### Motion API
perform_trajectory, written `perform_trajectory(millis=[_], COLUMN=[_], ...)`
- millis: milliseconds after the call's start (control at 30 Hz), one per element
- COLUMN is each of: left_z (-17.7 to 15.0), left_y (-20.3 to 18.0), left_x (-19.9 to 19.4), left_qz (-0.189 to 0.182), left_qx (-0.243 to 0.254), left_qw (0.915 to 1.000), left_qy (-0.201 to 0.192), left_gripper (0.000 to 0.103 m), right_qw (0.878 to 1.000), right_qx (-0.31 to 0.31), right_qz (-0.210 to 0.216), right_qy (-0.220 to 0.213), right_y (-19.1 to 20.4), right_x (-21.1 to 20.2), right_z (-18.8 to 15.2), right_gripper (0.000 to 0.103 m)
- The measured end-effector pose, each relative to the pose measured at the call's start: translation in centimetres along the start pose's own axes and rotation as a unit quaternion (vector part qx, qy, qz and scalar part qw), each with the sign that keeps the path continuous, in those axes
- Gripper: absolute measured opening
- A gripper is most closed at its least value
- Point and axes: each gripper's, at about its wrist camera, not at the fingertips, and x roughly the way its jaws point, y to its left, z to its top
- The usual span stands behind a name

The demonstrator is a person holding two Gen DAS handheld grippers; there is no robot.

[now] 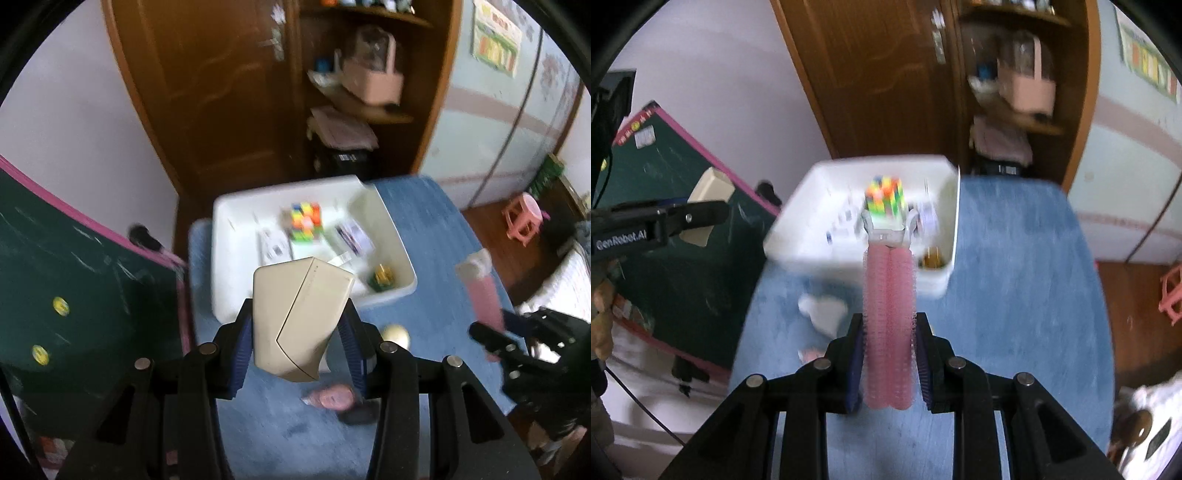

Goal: Organize rigid objects
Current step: 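Carry the sponge and pink roller into the white tray and release both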

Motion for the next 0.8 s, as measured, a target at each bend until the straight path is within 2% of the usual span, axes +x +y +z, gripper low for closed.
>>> perform_trajectory(millis=[267, 433, 567, 800], left_z=[6.1, 9.2, 10.4, 9.3], left_y=[2.8, 4.3, 5.5, 6.3], left_x=[-0.5, 2.4, 7.2, 16.6], left_qz=[0.015, 0.019, 0.013, 0.024], left_qx=[-0.019, -0.033, -0.044, -0.040], left_qw=[0.9987, 0.9980, 0.9985, 0.9982], left_qy=[-0.044, -0.050, -0.032, 0.037], left_gripper=[0.047, 0.047, 0.047, 0.047], right_qw=[0.998, 0.997, 0.998, 0.999], right_qx=[-0.005, -0.006, 0.008, 0.030], right_qz=[0.005, -0.007, -0.007, -0.002], right_qy=[-0.061, -0.081, -0.060, 0.020], right_y=[1.0, 1.6, 2.0, 2.5], right_x=[-2.4, -1.1, 3.2, 12.8], right_z=[9.6, 14.1, 16.3, 15.6], right_gripper=[0.026, 0.026, 0.026, 0.026])
